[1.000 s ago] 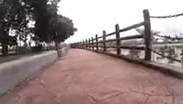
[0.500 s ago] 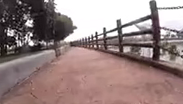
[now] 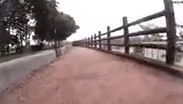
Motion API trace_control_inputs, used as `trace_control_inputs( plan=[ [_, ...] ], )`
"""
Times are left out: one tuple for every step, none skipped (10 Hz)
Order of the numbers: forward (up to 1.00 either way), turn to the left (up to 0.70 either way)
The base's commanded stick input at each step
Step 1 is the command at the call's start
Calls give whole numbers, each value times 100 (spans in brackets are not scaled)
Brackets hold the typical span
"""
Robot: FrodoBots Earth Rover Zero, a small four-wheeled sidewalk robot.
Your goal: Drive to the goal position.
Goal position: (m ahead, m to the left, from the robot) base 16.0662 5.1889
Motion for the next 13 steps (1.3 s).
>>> trace_control_inputs(
  plan=[
    [70, 0],
    [70, 0],
    [70, 0],
    [70, 0],
    [70, 0],
    [70, 0],
    [70, 0],
    [70, 0],
    [70, 0],
    [70, 0],
    [70, 0],
    [70, 0],
    [70, 0]
  ],
)
